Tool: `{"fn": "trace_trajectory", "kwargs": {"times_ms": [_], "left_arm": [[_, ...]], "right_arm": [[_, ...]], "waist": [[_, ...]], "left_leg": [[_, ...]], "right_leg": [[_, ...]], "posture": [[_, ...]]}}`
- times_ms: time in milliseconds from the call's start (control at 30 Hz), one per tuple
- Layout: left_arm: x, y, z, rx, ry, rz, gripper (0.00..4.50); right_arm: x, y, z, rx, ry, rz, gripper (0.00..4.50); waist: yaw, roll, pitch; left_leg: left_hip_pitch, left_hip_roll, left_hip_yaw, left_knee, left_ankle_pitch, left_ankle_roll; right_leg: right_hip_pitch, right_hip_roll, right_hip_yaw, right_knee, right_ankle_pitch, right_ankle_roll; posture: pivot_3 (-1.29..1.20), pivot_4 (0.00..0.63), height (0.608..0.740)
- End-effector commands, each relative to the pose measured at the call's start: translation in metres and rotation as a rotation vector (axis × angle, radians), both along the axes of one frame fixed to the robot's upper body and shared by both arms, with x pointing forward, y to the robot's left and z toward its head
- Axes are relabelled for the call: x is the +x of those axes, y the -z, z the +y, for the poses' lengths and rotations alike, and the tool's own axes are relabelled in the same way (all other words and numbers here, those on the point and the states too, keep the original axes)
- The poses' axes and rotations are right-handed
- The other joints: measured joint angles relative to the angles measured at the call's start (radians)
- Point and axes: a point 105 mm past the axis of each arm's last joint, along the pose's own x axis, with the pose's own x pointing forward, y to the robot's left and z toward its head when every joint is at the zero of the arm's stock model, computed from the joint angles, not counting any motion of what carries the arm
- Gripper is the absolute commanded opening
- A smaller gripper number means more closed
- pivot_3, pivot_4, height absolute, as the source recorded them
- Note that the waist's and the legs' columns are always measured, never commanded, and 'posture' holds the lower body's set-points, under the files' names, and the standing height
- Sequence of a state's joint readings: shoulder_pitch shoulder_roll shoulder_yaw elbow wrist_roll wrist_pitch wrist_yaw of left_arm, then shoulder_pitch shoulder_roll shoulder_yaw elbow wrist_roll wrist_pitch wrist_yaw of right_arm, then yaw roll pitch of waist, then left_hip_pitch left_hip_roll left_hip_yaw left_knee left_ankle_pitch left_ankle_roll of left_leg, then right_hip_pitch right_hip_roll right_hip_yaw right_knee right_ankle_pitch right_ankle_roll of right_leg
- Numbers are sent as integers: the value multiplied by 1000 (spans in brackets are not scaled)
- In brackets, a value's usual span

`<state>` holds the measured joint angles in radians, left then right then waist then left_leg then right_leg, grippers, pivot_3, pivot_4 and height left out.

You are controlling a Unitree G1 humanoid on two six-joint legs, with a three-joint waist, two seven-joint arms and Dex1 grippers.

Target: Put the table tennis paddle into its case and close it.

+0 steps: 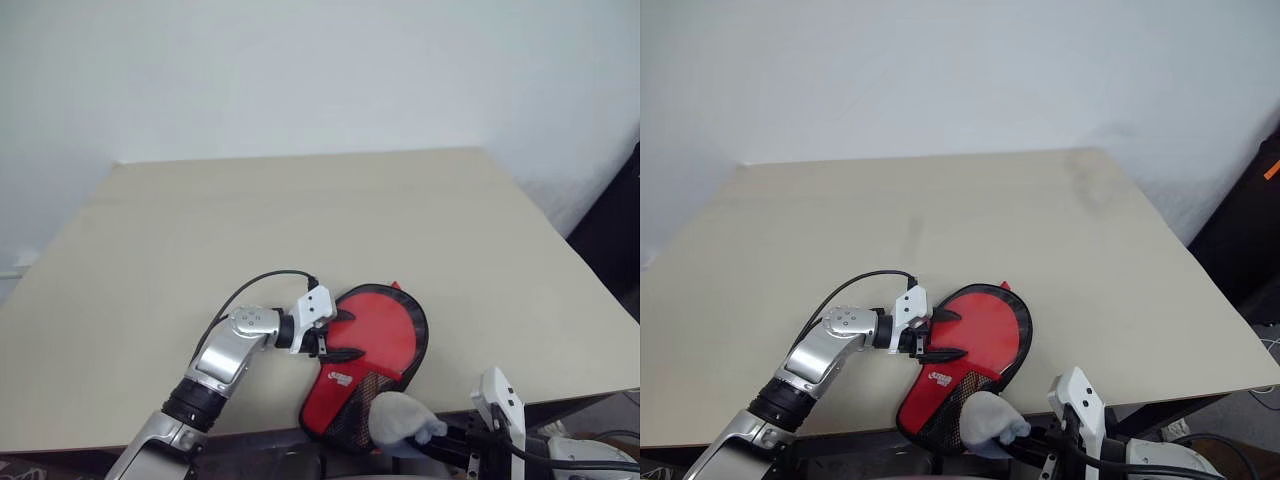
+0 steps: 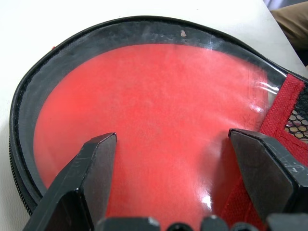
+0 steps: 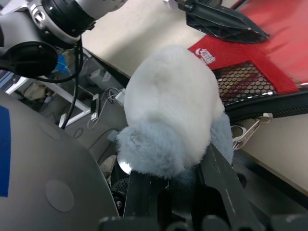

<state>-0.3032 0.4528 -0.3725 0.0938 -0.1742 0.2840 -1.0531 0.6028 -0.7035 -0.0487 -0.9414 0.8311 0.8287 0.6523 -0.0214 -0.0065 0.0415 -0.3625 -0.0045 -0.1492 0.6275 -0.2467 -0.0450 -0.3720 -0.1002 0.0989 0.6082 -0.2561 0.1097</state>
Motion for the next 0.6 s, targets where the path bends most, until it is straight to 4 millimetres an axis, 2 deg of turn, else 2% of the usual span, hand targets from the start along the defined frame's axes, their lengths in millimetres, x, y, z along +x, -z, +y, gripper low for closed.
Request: {"fn": "trace_trajectory", "kwargs": {"times_ms": [33, 167, 333, 500, 600], "left_arm": [[-17, 37, 26, 143, -43, 140, 3955], [-18, 34, 40, 169, -64, 146, 3955], [-24, 32, 50, 194, -63, 157, 3955], [-23, 30, 49, 191, -64, 156, 3955], [-16, 29, 41, 170, -72, 145, 3955]], "right_arm": [[-15, -6, 12, 107, -121, 51, 64], [-25, -12, 20, 175, -226, 53, 64], [-38, -4, 28, 183, -368, 69, 64], [-2, -5, 21, 193, -241, -18, 63], [5, -17, 16, 229, -157, -60, 62]], "waist": [[-1, 0, 0], [-1, 0, 0], [-1, -1, 0], [0, -1, 0], [1, 0, 0]], "left_leg": [[0, 0, 0, 0, 0, 0], [0, 1, 0, 0, -1, 1], [1, 2, 1, 0, -2, 0], [1, 3, 0, 0, -2, 0], [1, 3, 0, 1, -2, 0]], "right_leg": [[0, 0, 0, 0, 0, 0], [0, 0, 0, 0, -1, -1], [0, 1, -1, 0, -1, -1], [0, 2, -1, 0, -1, -1], [0, 2, -1, 0, -1, -1]], "posture": [[0, 0, 740], [0, 0, 740], [0, 0, 740], [0, 0, 740], [0, 0, 740]]}}
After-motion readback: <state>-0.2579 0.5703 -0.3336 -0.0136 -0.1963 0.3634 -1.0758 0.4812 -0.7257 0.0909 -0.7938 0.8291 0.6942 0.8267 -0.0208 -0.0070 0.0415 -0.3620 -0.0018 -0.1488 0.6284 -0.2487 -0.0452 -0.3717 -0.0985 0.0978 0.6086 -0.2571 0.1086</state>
